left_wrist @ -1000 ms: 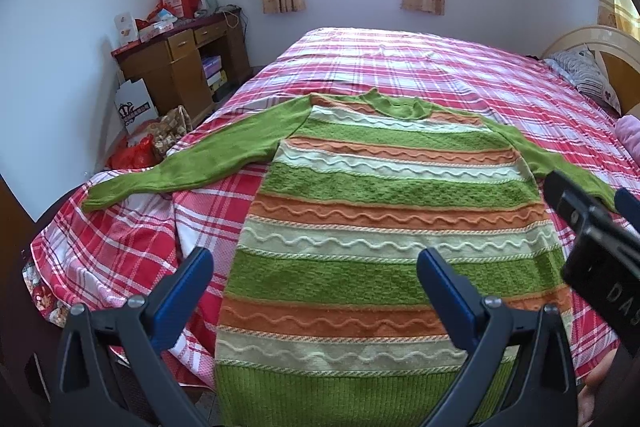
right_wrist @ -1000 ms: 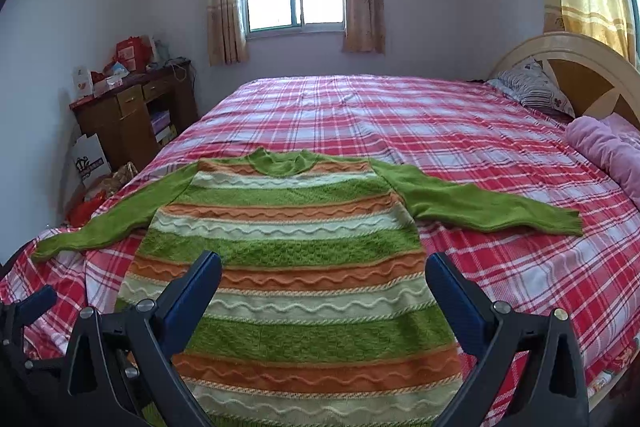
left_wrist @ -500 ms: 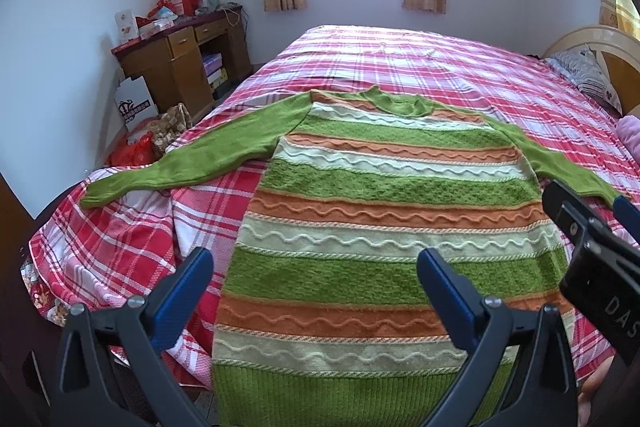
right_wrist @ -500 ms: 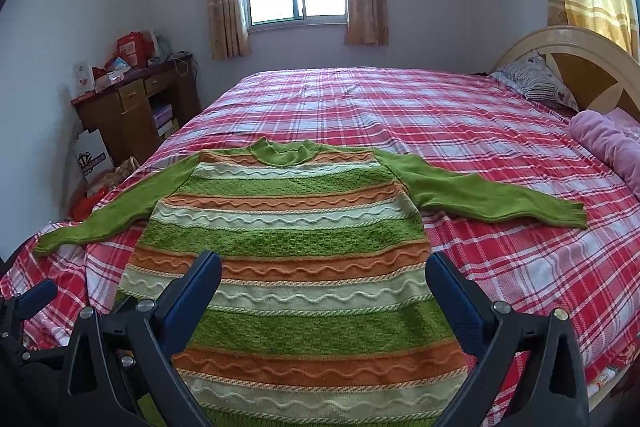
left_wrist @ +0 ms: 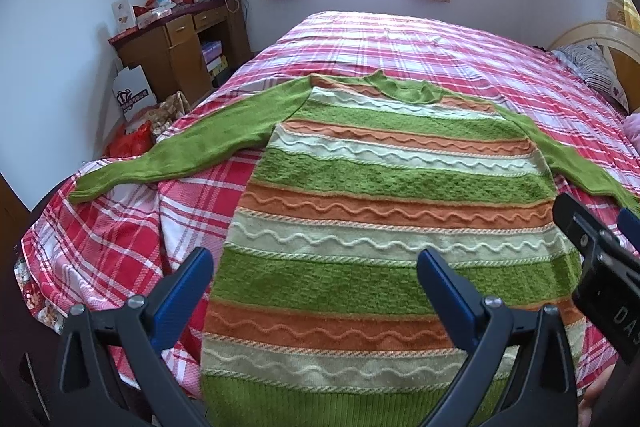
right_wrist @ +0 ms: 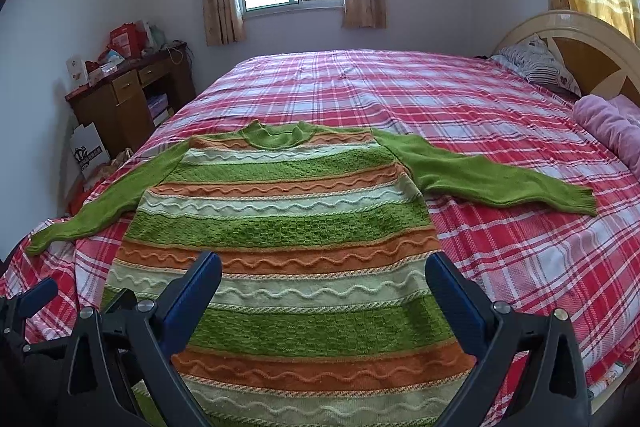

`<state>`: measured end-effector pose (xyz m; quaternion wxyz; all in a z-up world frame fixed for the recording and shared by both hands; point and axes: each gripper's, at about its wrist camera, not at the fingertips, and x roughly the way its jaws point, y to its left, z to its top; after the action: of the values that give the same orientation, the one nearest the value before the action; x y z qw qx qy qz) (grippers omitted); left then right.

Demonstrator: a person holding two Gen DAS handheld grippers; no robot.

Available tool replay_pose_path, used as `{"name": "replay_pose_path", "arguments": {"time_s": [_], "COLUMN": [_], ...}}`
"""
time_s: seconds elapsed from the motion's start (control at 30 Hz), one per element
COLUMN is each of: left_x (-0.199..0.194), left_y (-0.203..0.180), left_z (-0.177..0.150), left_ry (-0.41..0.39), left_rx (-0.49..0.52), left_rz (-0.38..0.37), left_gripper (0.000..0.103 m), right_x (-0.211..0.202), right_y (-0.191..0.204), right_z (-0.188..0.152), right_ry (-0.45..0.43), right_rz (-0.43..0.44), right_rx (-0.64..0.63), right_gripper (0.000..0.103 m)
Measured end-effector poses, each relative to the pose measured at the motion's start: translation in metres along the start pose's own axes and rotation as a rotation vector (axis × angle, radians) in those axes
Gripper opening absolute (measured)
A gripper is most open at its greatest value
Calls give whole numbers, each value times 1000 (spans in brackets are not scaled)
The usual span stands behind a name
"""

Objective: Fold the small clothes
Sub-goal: 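Move both tools over the striped green sweater toward its sleeves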

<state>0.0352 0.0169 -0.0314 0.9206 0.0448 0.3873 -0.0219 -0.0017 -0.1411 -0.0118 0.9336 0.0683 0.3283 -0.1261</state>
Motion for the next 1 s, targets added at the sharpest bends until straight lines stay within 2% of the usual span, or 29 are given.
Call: {"name": "replay_pose_path", "arguments": {"time_s": [0.87, 1.0], "left_x": [52, 57], "left_y": [-19, -20], "left_z": [43, 51], "left_ry": [16, -23], "left_rx": [-8, -9], "left_rz": [-15, -19], "left_gripper": [103, 103], "right_x": [65, 73], "right_y": [-20, -29], "right_z": [42, 46], "right_ry": [68, 70], "right_rz": [-62, -69], "right_rx": [28, 39], "right_gripper": [102, 102]}}
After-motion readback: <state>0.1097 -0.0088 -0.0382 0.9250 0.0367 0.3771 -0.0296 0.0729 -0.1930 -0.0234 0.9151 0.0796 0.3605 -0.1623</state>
